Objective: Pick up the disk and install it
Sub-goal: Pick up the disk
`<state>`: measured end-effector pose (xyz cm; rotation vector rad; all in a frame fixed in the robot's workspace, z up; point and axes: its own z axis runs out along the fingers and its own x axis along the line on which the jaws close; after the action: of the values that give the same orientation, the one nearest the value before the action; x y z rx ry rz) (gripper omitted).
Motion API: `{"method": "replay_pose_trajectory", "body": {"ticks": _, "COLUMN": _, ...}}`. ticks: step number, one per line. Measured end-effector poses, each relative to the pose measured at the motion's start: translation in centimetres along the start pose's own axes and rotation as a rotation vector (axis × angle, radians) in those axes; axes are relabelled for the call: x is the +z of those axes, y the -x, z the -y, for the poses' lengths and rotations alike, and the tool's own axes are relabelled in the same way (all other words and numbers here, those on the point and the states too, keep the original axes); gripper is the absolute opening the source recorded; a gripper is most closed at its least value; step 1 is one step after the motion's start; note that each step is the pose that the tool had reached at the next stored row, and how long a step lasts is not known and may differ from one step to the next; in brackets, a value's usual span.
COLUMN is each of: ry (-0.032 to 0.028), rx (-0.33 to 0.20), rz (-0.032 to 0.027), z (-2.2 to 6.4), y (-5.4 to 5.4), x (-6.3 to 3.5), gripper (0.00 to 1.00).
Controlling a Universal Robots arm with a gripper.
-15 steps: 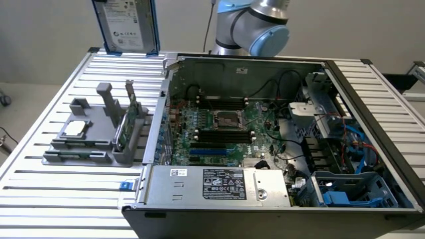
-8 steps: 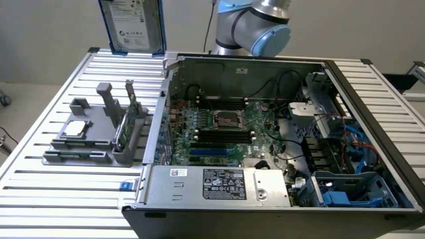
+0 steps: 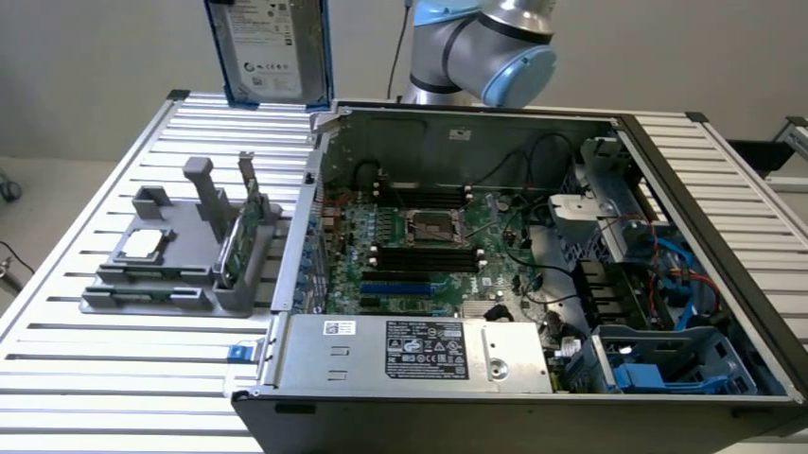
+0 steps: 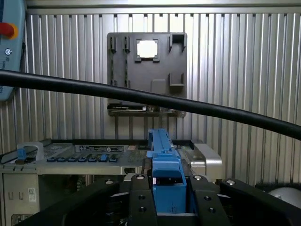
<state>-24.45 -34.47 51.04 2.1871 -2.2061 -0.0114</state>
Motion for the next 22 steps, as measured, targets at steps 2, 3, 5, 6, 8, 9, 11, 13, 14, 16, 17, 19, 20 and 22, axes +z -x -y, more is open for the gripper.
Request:
{"method": "replay_pose_trajectory", "body": {"ticks": 2, "ry": -0.0001, "rx": 0.0, "rz": 0.0001, "z": 0.68, "y": -0.3, "x": -0.01, "gripper": 0.33}}
{"method": "replay_pose_trajectory", "body": {"ticks": 3, "ry": 0.0, "rx": 0.0, "rz": 0.0, "z": 1.03, "y": -0.5, "x": -0.03, "gripper": 0.33}}
{"method": "replay_pose_trajectory", "body": {"ticks": 5, "ry": -0.0001, "rx": 0.0, "rz": 0.0002, "z": 1.7, "y": -0.8, "x": -0.03, "gripper": 0.33}}
{"method": "replay_pose_trajectory", "body": {"ticks": 6, "ry": 0.0, "rx": 0.0, "rz": 0.0008, "z": 2.02, "y": -1.0, "x": -0.05, "gripper": 0.33}}
{"method": "replay_pose_trajectory", "body": {"ticks": 8, "ry": -0.0001, "rx": 0.0, "rz": 0.0027, "z": 2.65, "y": -1.3, "x": -0.06, "gripper": 0.33}}
{"method": "replay_pose_trajectory", "body": {"ticks": 9, "ry": -0.0001, "rx": 0.0, "rz": 0.0036, "z": 2.99, "y": -1.5, "x": -0.06, "gripper": 0.33}}
{"method": "replay_pose_trajectory", "body": {"ticks": 11, "ry": 0.0, "rx": 0.0, "rz": 0.0046, "z": 3.65, "y": -1.8, "x": -0.08, "gripper": 0.33}}
{"method": "replay_pose_trajectory", "body": {"ticks": 13, "ry": 0.0, "rx": 0.0, "rz": 0.0059, "z": 4.44, "y": -2.1, "x": -0.09, "gripper": 0.33}}
{"method": "replay_pose_trajectory", "body": {"ticks": 14, "ry": 0.0, "rx": 0.0, "rz": 0.006, "z": 4.85, "y": -2.2, "x": -0.11, "gripper": 0.33}}
{"method": "replay_pose_trajectory", "body": {"ticks": 16, "ry": 0.0, "rx": 0.0, "rz": 0.006, "z": 5.75, "y": -2.5, "x": -0.13, "gripper": 0.33}}
{"method": "replay_pose_trajectory", "body": {"ticks": 17, "ry": 0.0, "rx": 0.0, "rz": 0.006, "z": 6.2, "y": -2.6, "x": -0.14, "gripper": 0.33}}
{"method": "replay_pose_trajectory", "body": {"ticks": 19, "ry": 0.0, "rx": 0.0, "rz": 0.0061, "z": 7.14, "y": -2.9, "x": -0.16, "gripper": 0.33}}
{"method": "replay_pose_trajectory", "body": {"ticks": 20, "ry": 0.0, "rx": 0.0, "rz": 0.006, "z": 7.58, "y": -3.0, "x": -0.17, "gripper": 0.33}}
{"method": "replay_pose_trajectory", "body": {"ticks": 22, "ry": 0.0001, "rx": 0.0, "rz": 0.0059, "z": 8.43, "y": -3.3, "x": -0.2, "gripper": 0.33}}
